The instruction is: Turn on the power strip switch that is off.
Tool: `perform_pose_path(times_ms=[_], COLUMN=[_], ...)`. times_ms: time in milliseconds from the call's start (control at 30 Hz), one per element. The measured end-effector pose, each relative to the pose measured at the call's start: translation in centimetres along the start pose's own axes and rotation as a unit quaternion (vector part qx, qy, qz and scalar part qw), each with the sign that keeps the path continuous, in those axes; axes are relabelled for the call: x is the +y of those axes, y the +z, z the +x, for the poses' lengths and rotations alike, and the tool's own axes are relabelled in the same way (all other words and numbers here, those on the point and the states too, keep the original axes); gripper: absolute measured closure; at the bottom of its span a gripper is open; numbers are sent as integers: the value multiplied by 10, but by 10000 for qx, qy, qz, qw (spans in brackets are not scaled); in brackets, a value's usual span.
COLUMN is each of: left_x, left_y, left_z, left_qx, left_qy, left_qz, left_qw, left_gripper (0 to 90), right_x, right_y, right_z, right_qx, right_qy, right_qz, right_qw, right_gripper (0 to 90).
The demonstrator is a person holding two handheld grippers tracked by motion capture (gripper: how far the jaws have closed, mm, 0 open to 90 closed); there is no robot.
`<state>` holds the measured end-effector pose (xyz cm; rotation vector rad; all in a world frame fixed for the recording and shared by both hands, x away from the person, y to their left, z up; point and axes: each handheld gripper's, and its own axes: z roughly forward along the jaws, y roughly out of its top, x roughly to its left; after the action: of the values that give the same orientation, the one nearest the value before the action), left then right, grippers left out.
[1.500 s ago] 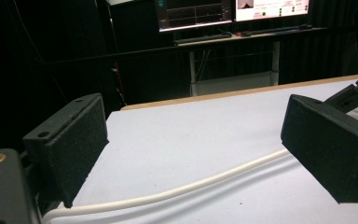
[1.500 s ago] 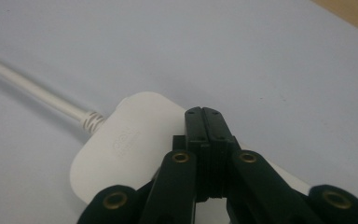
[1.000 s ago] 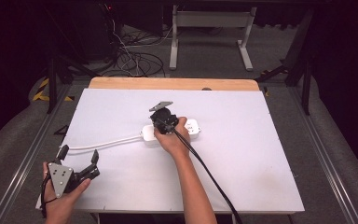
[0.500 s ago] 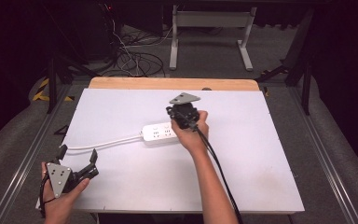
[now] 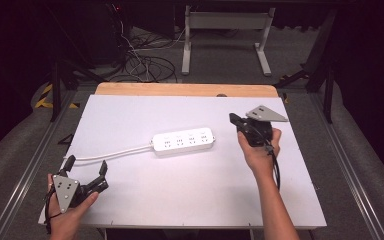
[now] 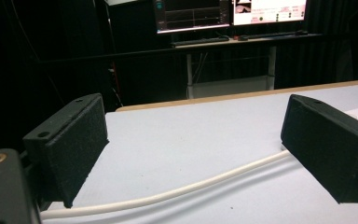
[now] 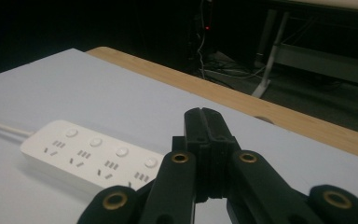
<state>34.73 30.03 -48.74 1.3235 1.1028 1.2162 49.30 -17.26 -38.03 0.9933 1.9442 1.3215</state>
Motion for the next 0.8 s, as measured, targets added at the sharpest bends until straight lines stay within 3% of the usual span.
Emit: perform_pose_path(times_ms=[167, 200, 233, 367, 467, 500, 533, 633, 800], left_x=[0, 0, 0, -1, -1, -1, 0, 0, 0], left_y=[-1, -1, -1, 0, 2, 3, 3, 3, 4], left_z=[2, 2, 2, 2, 2, 2, 1, 1, 2], left_qx=[59, 60, 60, 65, 62, 50, 43, 24, 12], left_qy=[-20, -33, -33, 5, -16, 5, 16, 4, 3], left_qz=[-1, -2, 3, 29, 20, 15, 16, -2, 7], left_qw=[10000, 10000, 10000, 10000, 10000, 10000, 10000, 10000, 10000], left_gripper=[76, 76, 76, 76, 76, 76, 76, 76, 76], right_x=[-30, -30, -43, -65, -80, -86, -89, -96, -100], right_y=[-41, -41, -53, -66, -76, -84, -87, -90, -90], right_z=[-22, -22, -28, -38, -50, -57, -59, -64, -63], right_qx=[-179, -179, -173, -241, -324, -340, -386, -545, -594], right_qy=[183, 183, 220, 399, 604, 874, 961, 974, 887], right_qz=[-330, -330, -520, -685, -845, -1141, -1223, -1187, -1131], right_qw=[9991, 9991, 9983, 9966, 9941, 9890, 9871, 9866, 9878], right_gripper=[900, 900, 900, 900, 885, 886, 886, 891, 890])
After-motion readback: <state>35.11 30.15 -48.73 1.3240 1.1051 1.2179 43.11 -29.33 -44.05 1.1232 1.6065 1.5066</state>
